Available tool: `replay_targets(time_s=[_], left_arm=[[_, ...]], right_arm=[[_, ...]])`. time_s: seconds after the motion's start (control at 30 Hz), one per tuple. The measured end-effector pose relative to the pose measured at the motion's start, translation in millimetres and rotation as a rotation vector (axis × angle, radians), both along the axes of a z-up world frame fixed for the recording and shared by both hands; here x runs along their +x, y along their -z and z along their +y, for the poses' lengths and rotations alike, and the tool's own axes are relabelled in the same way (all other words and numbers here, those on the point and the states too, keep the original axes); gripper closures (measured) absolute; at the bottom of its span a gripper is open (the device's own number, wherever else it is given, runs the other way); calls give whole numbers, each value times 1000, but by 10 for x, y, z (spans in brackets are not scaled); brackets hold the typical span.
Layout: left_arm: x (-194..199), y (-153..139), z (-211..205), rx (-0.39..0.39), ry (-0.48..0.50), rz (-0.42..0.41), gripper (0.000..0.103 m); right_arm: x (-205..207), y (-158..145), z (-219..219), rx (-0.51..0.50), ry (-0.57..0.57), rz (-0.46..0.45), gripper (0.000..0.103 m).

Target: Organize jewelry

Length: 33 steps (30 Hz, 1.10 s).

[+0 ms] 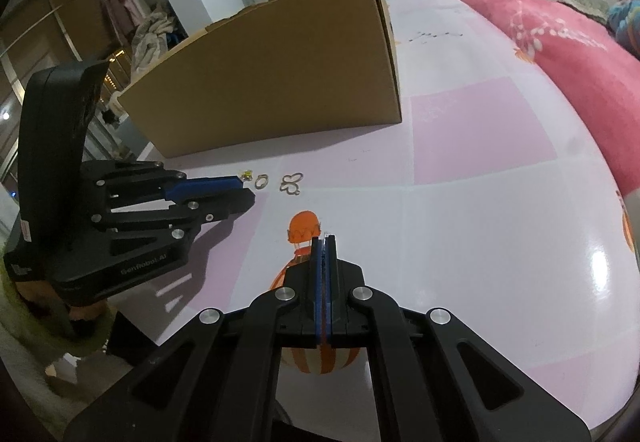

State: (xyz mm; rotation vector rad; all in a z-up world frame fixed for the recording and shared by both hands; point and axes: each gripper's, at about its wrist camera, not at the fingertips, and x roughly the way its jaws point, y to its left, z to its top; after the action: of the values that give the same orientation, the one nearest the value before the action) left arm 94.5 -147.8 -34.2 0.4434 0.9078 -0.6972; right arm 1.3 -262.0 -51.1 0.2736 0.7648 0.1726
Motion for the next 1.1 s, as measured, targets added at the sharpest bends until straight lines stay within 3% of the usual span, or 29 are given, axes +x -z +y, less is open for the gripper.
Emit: replay_targets(time_s=[0.3, 0.5, 0.67, 0.93, 1.03, 1.1], left_arm=[[-79, -5, 151, -53, -4, 8, 89], [-146, -189, 407, -116, -27, -25, 89], [-212, -516, 567, -195, -41, -94, 89], [91, -1315, 815, -341, -70, -219, 89], [449, -1399, 838, -364, -92, -158, 89], [711, -1363, 781, -369, -105, -76, 89]], right_arm=[[-59, -57, -38, -1, 8, -15, 103], [-125, -236, -69, -15, 21, -66, 103], [-130, -536, -43, -64, 12, -152, 103], [159, -1408, -12, -88, -80, -394, 103], [504, -1610, -18, -62, -120, -411, 103], [871, -1654, -56, -28, -146, -362, 103]])
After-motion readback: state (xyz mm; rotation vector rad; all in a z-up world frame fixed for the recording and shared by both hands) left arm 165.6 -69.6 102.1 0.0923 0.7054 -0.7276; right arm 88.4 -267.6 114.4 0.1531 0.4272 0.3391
